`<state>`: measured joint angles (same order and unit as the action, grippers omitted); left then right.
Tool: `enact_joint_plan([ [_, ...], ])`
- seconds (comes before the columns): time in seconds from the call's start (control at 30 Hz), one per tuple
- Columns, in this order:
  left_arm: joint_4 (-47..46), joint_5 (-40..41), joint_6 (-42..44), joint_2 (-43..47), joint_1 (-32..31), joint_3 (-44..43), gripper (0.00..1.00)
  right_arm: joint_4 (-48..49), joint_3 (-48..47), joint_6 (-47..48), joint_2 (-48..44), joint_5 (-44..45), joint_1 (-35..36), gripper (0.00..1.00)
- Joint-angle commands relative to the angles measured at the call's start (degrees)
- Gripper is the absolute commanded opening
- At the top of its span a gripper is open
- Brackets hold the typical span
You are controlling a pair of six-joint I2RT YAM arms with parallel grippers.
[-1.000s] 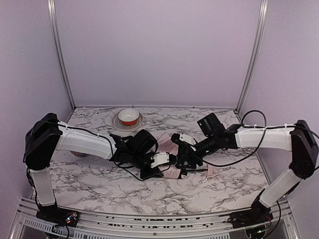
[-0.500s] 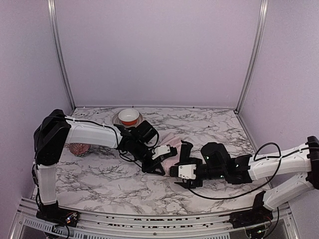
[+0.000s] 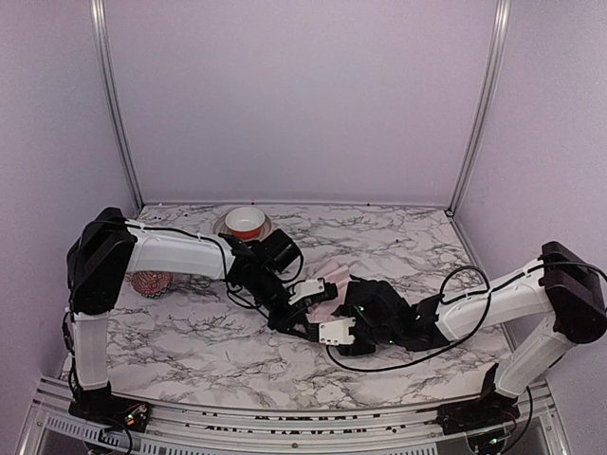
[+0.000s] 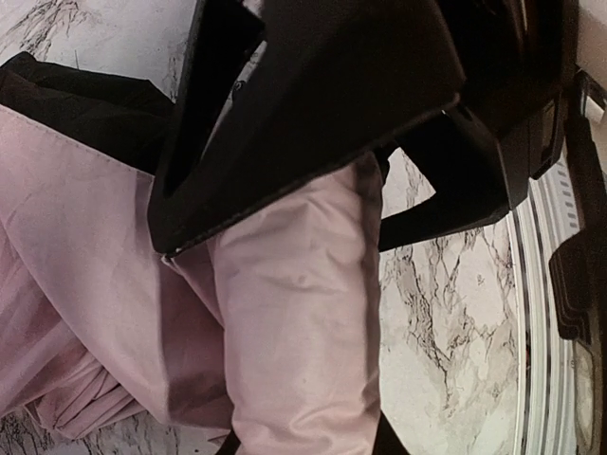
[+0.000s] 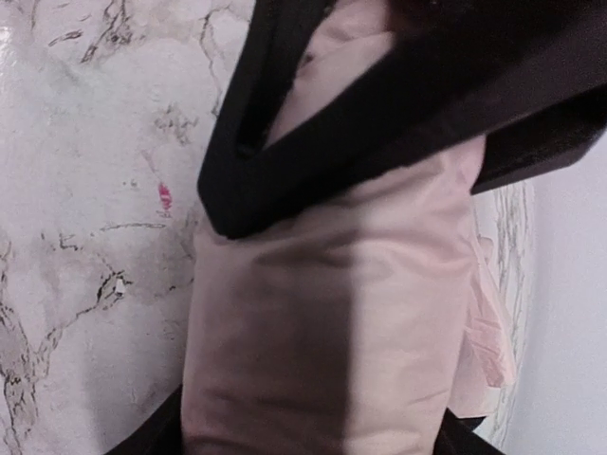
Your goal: Put away the umbrella
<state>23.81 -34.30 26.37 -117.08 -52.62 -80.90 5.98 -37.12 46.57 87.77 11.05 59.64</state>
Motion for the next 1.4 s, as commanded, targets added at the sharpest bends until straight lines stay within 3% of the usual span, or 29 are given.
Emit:
enact_joint_plan([
  [0.0, 18.4, -4.2, -2.0, -5.4, -0.2, 3.4, 0.01, -0.3, -2.4, -1.1, 1.0, 1.5, 0.4, 0.52],
  [0.1, 18.4, -6.1, -1.9, -5.1, 0.4, 3.2, 0.05, -0.9, -2.6, -2.5, 1.6, 1.0, 0.4, 0.36],
  [0.23, 15.8, -5.0, -3.5, -2.9, 1.3, 3.4, 0.36, -2.0, -2.7, -4.2, 1.5, 0.0, 0.4, 0.22],
  [0.33, 9.2, -2.0, -6.5, 1.8, 2.3, 6.2, 0.50, -3.5, -2.8, -5.9, 1.3, -1.4, 0.4, 0.19],
  [0.43, -0.3, 0.5, -8.9, 8.8, 3.5, 11.5, 0.58, -3.8, -2.4, -7.0, 0.8, -3.0, 0.4, 0.17],
  [0.5, -6.1, -1.2, -8.3, 14.6, 4.1, 15.2, 0.63, -3.4, -1.7, -6.9, 0.1, -3.3, 0.5, 0.16],
  [0.63, -8.7, -6.2, -6.4, 19.6, 4.6, 17.7, 0.70, -1.4, 0.1, -4.4, -1.6, -3.0, 1.6, 0.16],
  [0.9, -12.0, 3.5, -25.1, 6.1, 10.6, 7.0, 0.70, -0.6, 1.0, -0.5, -0.7, -1.2, 5.9, 0.15],
  [1.07, -12.1, 12.3, -27.1, 0.1, 10.2, 2.2, 0.70, 0.8, 1.9, -0.2, 0.3, -0.5, 7.6, 0.15],
  [1.23, -11.9, 11.1, -24.0, -3.5, 7.1, 0.8, 0.69, 3.1, 2.0, 0.2, 0.6, 1.6, 7.7, 0.16],
  [1.3, -11.7, 8.1, -22.7, -4.5, 4.8, 1.3, 0.62, 4.1, 2.0, 0.0, 1.1, 2.7, 7.6, 0.17],
  [1.37, -11.5, 4.6, -21.4, -4.9, 2.9, 2.3, 0.46, 5.7, 2.3, -0.5, 1.7, 4.5, 7.1, 0.18],
])
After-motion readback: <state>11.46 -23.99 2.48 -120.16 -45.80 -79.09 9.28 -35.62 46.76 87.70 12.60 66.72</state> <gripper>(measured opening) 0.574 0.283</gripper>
